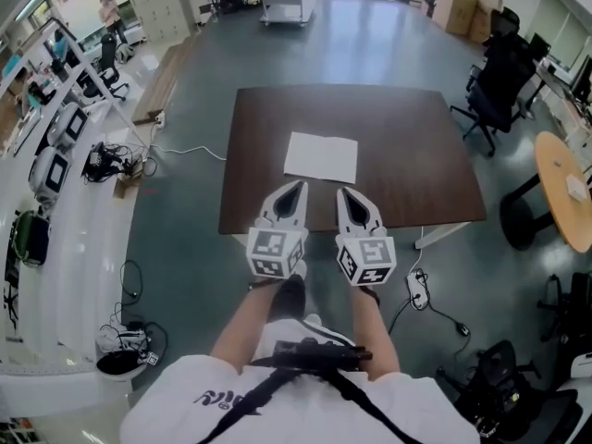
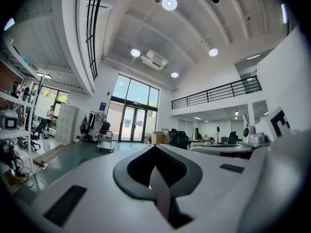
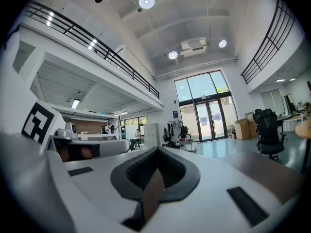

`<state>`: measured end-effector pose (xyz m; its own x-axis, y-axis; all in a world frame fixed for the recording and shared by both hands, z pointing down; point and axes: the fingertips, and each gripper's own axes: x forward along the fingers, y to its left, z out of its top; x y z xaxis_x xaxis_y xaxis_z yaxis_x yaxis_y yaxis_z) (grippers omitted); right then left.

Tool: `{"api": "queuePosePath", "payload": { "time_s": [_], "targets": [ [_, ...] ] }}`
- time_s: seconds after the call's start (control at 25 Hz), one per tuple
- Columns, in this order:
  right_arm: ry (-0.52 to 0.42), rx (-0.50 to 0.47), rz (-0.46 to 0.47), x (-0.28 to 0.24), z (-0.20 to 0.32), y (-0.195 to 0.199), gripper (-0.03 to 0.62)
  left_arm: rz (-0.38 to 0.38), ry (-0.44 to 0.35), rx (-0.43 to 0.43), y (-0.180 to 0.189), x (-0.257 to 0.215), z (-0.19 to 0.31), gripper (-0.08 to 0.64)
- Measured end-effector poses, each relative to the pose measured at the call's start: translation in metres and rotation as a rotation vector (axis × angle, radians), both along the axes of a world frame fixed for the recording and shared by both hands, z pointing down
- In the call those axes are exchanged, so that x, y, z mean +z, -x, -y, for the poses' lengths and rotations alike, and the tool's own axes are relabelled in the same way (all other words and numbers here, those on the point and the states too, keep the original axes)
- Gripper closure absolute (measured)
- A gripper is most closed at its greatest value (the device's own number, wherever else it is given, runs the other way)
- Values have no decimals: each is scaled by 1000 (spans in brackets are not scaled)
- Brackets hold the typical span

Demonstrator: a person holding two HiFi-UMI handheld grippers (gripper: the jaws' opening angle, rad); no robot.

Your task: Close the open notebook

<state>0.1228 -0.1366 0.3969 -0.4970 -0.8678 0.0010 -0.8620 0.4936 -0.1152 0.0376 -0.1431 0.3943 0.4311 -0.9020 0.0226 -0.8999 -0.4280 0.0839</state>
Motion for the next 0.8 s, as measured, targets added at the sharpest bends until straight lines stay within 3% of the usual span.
{"api": "queuePosePath", "payload": {
  "time_s": [0.24,0.6,0.8],
  "targets": [
    [-3,4,-7,12,82,2,601,-20,0,25,-4,17,84,552],
    [-4,-33,10,12,219,39,600,-39,10,5,31,18,229,554],
    [-24,-8,15,21,261,35,601,-9,50,-2,37,34,271,554]
  ]
}}
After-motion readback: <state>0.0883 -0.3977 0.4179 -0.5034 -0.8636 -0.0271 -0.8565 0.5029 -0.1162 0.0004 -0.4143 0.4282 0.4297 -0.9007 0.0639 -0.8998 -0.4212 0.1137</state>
